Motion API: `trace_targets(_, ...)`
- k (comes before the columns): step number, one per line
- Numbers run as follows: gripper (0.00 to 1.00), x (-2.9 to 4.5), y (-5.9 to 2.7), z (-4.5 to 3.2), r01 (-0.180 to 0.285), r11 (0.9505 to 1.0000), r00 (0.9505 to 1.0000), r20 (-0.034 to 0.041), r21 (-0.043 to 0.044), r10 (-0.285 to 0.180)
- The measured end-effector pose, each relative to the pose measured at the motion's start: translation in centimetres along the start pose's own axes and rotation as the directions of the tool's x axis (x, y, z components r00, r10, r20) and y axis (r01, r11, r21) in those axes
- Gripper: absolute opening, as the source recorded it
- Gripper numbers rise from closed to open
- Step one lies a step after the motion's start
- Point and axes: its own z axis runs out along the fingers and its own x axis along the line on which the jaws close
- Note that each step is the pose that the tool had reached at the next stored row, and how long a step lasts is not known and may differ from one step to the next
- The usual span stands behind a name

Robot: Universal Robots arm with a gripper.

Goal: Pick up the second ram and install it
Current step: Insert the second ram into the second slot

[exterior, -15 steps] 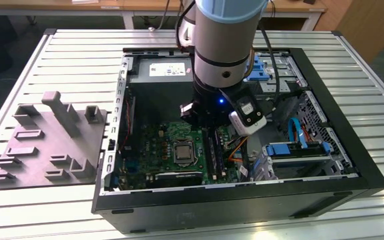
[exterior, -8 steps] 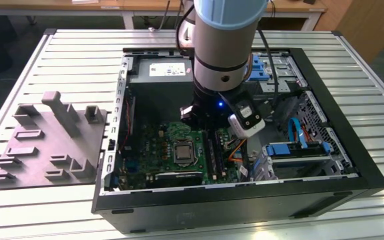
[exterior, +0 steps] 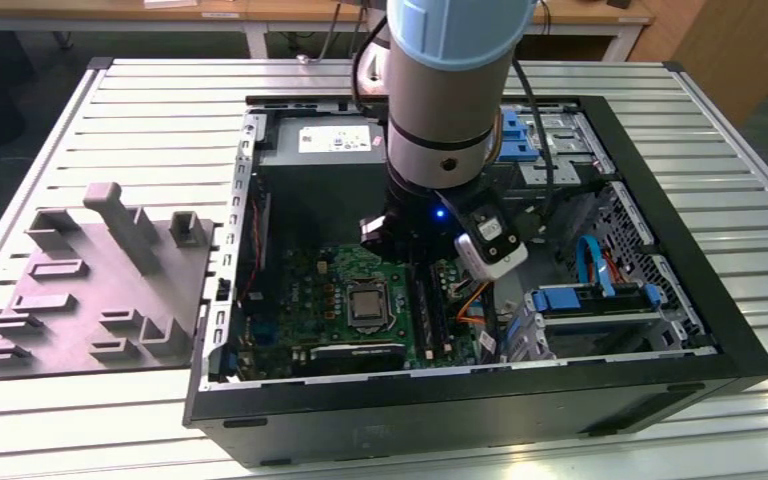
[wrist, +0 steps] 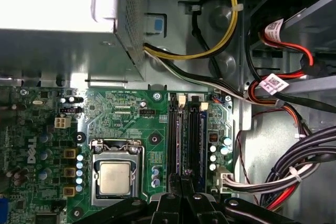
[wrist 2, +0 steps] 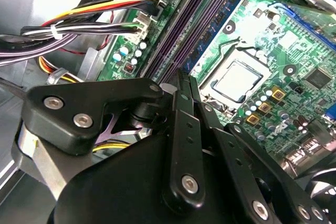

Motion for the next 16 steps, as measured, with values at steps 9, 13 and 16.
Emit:
trace_targets(9,0.11,0.02,-0.02,0.37,0.000,1.0000,1.0000,-0.0001,0.0001,0.000)
trace_targets(13,0.11,0.02,-0.02,0.51,0.000,1.0000,1.0000,-0.0001,0.0002,0.000)
trace_targets(16,0.11,0.02,-0.02,0.52,0.000,1.0000,1.0000,-0.0001,0.0003,0.000)
